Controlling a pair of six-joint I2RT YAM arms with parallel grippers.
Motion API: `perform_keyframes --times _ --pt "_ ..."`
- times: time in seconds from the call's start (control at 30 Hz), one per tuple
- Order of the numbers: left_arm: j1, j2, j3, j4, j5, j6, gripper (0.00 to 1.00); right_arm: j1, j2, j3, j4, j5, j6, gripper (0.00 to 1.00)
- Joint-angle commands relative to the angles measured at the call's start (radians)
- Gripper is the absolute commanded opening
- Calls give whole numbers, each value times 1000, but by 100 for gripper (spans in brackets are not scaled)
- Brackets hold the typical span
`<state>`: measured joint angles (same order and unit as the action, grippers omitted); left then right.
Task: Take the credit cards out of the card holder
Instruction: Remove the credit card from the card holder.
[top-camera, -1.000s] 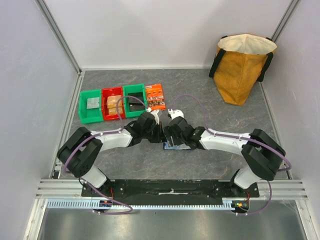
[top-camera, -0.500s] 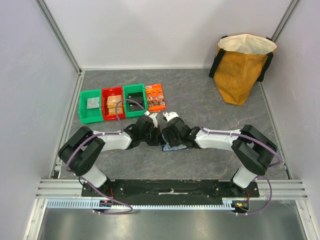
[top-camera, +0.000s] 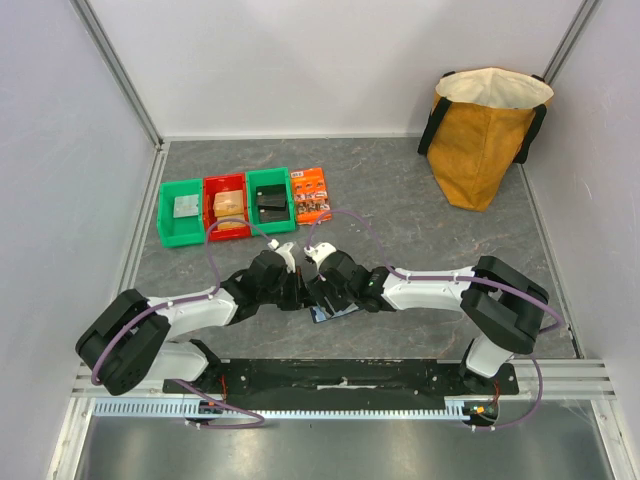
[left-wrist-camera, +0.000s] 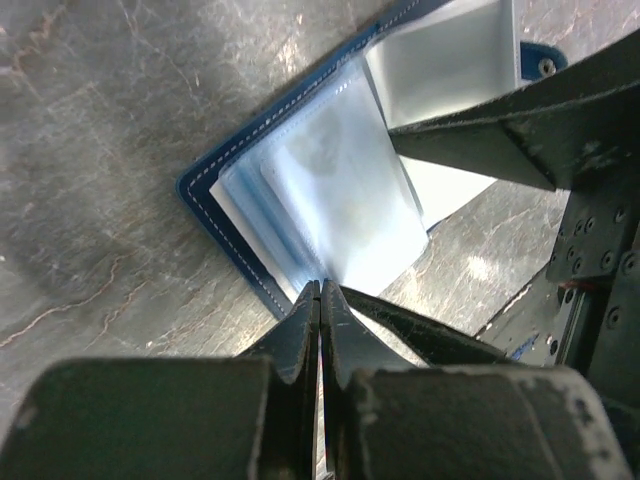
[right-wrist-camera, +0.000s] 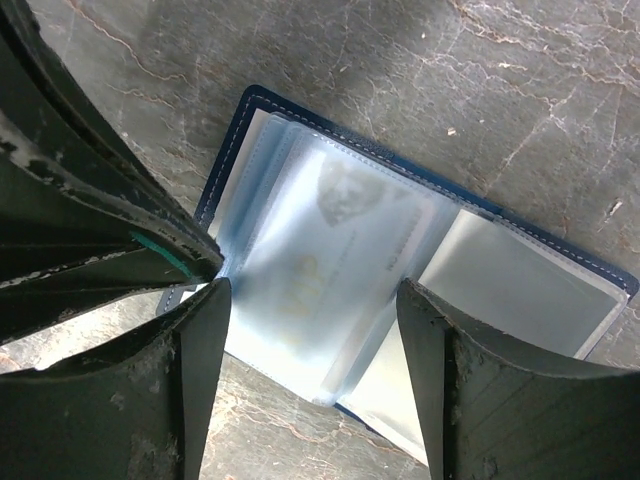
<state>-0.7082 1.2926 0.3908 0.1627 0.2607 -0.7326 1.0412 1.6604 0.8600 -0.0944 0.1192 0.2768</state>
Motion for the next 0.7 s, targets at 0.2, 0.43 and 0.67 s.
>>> perform_keyframes --times 0.2,0.43,0.67 --pt "1 134 129 0 -57 35 2 11 6 24 -77 79 -18 73" --pt "1 94 60 0 -75 7 2 11 -21 27 -123 177 -1 60" --pt "1 27 62 11 -51 9 2 11 -16 28 -126 197 13 48"
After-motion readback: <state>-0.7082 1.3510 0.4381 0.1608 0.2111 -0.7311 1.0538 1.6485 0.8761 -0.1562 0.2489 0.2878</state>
